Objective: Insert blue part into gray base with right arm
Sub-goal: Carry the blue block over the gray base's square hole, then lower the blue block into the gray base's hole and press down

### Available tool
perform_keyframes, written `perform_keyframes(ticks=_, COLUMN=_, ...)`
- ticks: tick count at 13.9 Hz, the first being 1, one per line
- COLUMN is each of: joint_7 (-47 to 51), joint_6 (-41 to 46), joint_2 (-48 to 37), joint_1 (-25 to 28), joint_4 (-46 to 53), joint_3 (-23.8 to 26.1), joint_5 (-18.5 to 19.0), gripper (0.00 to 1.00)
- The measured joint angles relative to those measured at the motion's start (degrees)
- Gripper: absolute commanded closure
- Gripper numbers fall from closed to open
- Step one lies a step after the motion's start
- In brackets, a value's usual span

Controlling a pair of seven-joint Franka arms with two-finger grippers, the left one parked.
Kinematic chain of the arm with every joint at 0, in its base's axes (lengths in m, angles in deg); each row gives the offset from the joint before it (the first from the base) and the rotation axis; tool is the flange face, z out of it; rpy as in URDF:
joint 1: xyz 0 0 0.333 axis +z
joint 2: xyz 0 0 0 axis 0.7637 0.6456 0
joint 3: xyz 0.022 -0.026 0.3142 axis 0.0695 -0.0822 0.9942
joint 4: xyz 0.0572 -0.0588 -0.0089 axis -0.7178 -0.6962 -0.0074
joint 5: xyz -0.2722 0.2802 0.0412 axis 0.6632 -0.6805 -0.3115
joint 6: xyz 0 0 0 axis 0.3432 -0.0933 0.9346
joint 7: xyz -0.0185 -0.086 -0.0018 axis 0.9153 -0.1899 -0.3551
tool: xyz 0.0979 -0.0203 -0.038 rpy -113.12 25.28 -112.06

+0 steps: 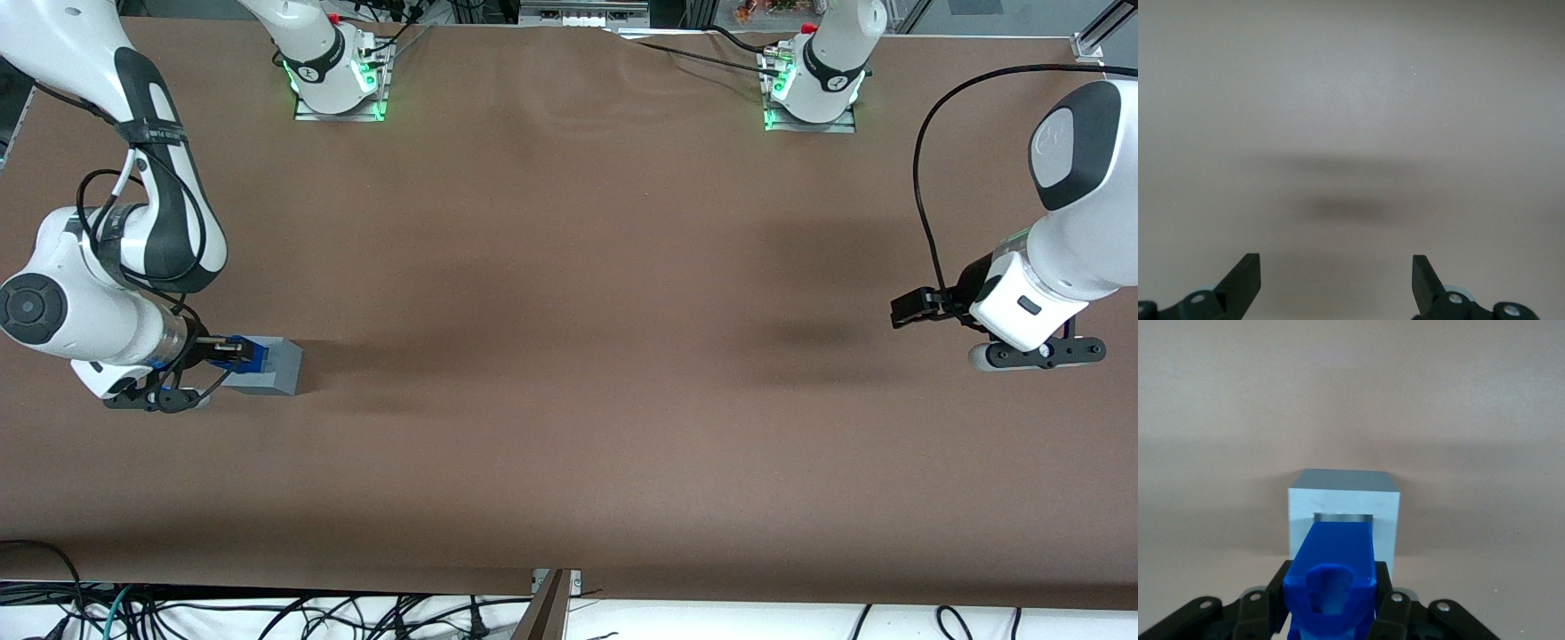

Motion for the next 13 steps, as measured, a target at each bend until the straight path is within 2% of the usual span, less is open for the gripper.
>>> perform_keyframes(ticks=13, joint_7=-0.7, joint_6=0.1, joint_2=0.3, joint_1=-0.1, joint_4=-0.6, joint_3=0.2, joint_5=0.0, gripper=0.9)
